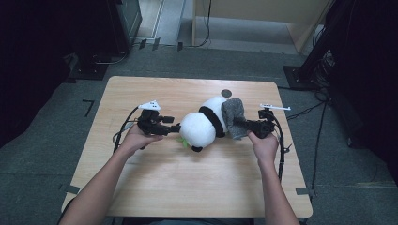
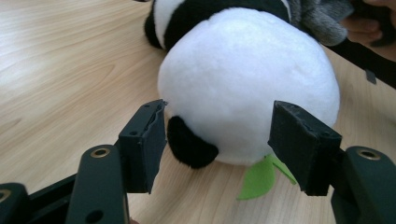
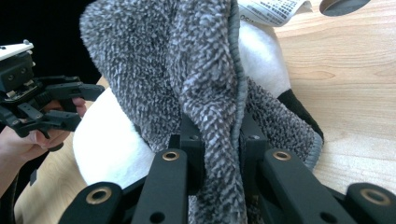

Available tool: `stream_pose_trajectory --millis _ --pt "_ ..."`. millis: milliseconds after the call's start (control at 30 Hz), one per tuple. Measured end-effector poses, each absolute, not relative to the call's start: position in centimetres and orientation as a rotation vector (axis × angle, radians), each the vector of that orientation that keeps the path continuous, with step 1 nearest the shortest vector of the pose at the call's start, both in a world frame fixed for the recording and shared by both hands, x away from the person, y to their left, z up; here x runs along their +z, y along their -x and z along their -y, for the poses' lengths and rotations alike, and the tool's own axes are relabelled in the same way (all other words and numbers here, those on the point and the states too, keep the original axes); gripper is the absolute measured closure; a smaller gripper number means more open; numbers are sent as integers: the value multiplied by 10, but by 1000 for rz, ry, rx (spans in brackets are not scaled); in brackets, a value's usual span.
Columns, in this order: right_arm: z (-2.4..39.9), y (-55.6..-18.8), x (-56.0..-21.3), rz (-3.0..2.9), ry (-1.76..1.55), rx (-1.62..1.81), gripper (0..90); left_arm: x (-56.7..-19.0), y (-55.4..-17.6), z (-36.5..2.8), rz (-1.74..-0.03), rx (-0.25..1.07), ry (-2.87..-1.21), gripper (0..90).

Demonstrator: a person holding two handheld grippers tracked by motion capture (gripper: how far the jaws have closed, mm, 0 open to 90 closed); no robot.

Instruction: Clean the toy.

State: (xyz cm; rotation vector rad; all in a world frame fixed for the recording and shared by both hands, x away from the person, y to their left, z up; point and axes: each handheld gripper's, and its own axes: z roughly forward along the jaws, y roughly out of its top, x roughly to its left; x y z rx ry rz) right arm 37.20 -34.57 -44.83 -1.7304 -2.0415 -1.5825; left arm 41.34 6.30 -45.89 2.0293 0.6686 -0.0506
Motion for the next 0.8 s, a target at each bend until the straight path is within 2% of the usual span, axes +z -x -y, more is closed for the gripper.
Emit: stream_pose_trajectory --millis 67,200,400,533,700,800 --pt "344 -375 -450 2060 1725 -1579 782 -459 -417 -59 -638 -64 -2051 352" --pt "341 -385 -451 2104 1711 -1551 782 -464 -421 -58 -600 -7 -2005 344" --pt "334 -397 -455 2114 1687 -1541 784 -471 -422 -57 -598 -114 -2015 330" --pt "326 -403 -458 2136 1668 -1519 786 -473 -414 -48 -533 -140 -2065 275" --pt "315 -407 -460 2176 1666 -1509 787 -476 -403 -43 -467 -56 -2115 226" --pt "307 -408 -460 2170 1645 -1510 789 -482 -399 -41 -439 -23 -2138 226"
